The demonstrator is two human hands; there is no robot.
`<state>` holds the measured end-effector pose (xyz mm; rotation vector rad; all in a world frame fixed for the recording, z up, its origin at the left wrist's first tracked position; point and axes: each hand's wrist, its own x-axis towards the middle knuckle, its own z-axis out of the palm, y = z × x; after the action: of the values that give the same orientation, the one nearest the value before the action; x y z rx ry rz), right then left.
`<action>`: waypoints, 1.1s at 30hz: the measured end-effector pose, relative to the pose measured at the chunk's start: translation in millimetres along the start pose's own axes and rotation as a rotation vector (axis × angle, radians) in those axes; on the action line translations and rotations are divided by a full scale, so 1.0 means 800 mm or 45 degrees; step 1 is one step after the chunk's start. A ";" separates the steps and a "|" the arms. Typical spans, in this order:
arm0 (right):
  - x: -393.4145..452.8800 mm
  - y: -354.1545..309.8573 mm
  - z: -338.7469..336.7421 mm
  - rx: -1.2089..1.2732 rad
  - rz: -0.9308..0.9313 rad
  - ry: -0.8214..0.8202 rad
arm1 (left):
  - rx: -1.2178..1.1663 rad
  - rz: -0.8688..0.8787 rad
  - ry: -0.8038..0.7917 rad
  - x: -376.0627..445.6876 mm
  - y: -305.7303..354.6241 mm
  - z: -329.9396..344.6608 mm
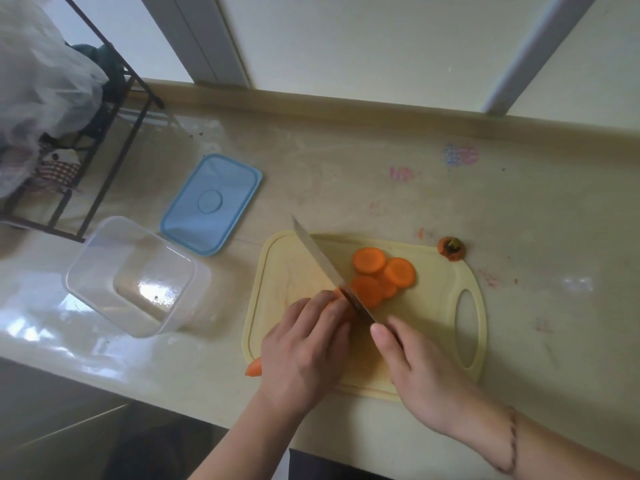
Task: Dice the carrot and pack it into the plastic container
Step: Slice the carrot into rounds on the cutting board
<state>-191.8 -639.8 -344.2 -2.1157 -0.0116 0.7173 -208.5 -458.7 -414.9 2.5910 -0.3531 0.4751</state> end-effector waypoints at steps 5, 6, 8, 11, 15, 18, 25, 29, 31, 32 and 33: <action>-0.013 -0.009 -0.023 0.036 -0.052 0.043 | -0.018 -0.024 0.009 -0.003 0.002 0.000; -0.019 -0.012 -0.027 0.017 -0.067 0.015 | -0.026 -0.032 0.005 -0.003 0.002 0.001; -0.032 -0.016 -0.033 -0.020 -0.071 -0.039 | -0.040 -0.042 -0.003 -0.004 0.002 0.001; -0.045 -0.018 -0.038 -0.081 -0.056 -0.062 | -0.054 -0.035 -0.010 -0.004 0.003 0.001; -0.056 -0.017 -0.039 -0.103 -0.014 -0.051 | -0.061 -0.026 -0.026 -0.003 0.002 0.001; -0.061 -0.020 -0.042 -0.105 -0.015 -0.079 | -0.087 -0.029 -0.024 -0.003 -0.001 0.002; -0.063 -0.021 -0.041 -0.124 -0.032 -0.071 | -0.108 -0.031 -0.014 -0.003 -0.002 0.003; -0.063 -0.021 -0.039 -0.122 -0.026 -0.089 | -0.106 -0.028 -0.009 -0.003 -0.001 0.004; -0.060 -0.022 -0.039 -0.122 -0.003 -0.109 | -0.112 -0.016 -0.002 -0.004 0.001 0.005; -0.058 -0.022 -0.039 -0.122 0.007 -0.111 | -0.114 -0.015 0.003 -0.004 0.001 0.006; -0.054 -0.021 -0.039 -0.122 0.010 -0.112 | -0.118 -0.020 0.010 -0.003 0.000 0.006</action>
<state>-208.5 -663.7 -296.4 -2.1744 -0.0871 0.8291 -209.7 -460.8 -420.0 2.4997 -0.3437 0.4531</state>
